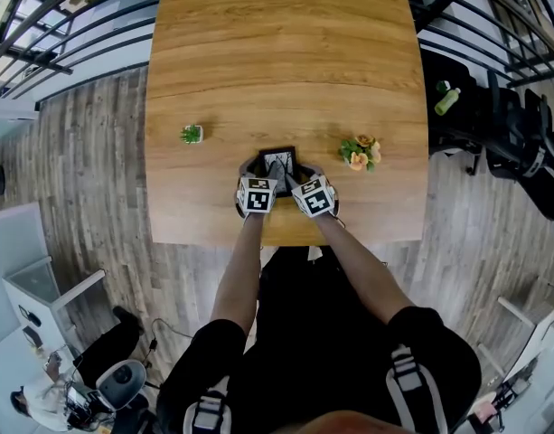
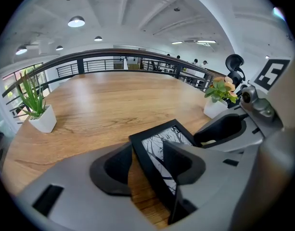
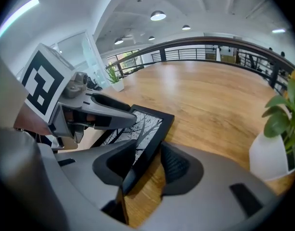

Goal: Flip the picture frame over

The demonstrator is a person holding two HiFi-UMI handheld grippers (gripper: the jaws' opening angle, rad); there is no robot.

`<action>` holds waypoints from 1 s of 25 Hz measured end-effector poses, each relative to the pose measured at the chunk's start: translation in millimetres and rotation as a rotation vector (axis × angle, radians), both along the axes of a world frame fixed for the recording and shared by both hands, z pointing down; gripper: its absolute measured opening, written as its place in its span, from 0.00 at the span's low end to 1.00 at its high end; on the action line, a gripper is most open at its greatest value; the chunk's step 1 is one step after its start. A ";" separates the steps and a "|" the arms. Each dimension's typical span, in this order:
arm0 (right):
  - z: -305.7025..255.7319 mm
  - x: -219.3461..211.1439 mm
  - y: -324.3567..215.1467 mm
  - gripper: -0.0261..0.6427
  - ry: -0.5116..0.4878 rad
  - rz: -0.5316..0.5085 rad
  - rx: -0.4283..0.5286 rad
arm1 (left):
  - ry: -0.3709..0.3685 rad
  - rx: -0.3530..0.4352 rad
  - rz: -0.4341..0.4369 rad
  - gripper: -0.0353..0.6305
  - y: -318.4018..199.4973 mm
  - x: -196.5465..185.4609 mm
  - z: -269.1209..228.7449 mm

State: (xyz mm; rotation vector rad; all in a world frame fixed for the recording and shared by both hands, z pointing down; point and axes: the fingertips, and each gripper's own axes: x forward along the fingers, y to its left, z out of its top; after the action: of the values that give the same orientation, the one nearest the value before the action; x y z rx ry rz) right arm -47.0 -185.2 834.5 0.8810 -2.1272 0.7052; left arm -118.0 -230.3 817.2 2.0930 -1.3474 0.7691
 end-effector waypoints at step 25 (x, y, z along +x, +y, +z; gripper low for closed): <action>-63.7 41.5 24.8 0.05 -0.147 -0.118 0.072 | 0.047 0.157 -0.184 0.29 51.9 -10.3 -95.8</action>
State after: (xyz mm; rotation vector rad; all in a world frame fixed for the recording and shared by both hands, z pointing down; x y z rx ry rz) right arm -5.5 -160.5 770.9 0.7541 -2.3270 0.6534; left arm -128.3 -178.4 721.4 2.0537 -1.5927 0.5498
